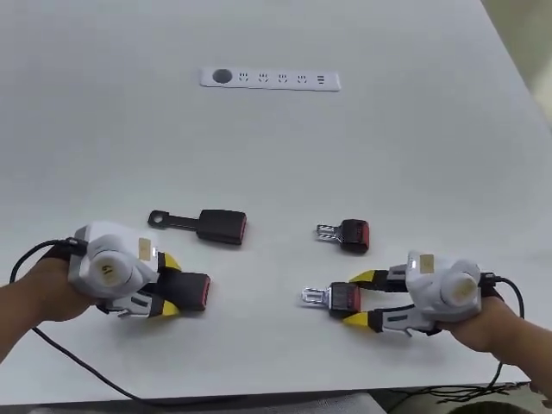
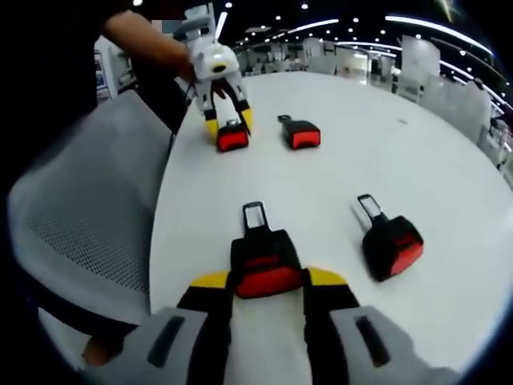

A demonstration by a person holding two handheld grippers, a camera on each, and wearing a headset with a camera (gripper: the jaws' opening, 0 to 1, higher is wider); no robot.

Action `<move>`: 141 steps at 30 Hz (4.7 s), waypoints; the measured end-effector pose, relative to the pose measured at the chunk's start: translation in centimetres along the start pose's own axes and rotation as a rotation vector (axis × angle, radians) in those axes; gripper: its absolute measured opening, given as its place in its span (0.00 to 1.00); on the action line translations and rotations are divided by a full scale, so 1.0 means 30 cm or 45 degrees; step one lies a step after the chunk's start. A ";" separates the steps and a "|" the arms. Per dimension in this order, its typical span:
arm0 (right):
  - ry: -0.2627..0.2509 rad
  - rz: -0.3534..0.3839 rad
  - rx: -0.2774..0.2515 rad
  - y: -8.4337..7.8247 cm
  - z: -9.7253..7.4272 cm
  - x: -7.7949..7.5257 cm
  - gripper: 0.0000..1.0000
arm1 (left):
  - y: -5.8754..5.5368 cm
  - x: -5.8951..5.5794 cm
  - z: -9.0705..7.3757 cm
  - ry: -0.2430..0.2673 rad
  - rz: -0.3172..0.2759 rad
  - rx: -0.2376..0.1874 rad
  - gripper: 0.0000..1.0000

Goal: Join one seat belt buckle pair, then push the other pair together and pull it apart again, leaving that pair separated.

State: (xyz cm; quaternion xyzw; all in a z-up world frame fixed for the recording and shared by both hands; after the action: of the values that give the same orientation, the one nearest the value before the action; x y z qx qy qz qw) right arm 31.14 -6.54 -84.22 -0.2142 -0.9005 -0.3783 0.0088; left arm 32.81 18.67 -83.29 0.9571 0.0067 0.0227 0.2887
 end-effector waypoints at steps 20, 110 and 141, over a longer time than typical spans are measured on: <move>0.007 -0.019 -0.053 0.139 0.153 0.068 0.35 | -0.003 0.000 0.001 0.000 -0.017 0.005 0.36; 0.008 -0.136 -0.076 0.370 0.401 0.179 0.33 | -0.025 0.009 -0.003 -0.129 0.119 -0.056 0.34; 0.020 -0.138 -0.144 0.369 0.393 0.179 0.32 | -0.013 0.006 -0.010 -0.136 0.051 -0.189 0.33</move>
State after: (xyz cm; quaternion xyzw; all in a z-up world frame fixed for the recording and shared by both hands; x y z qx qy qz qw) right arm 32.34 10.46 -84.18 -0.1623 -0.8879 -0.4301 -0.0167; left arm 32.98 19.17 -83.25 0.9329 -0.0294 -0.0221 0.3583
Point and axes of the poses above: the centre of the closed fingertips' face, and the gripper's own axes: z roughly forward along the fingers, x roughly to its left, y roughly out of its top, the point moved 2 cm from there along -z, roughly backward along the fingers, and after that the axes turned 6 degrees about z, right-handed, at the moved point
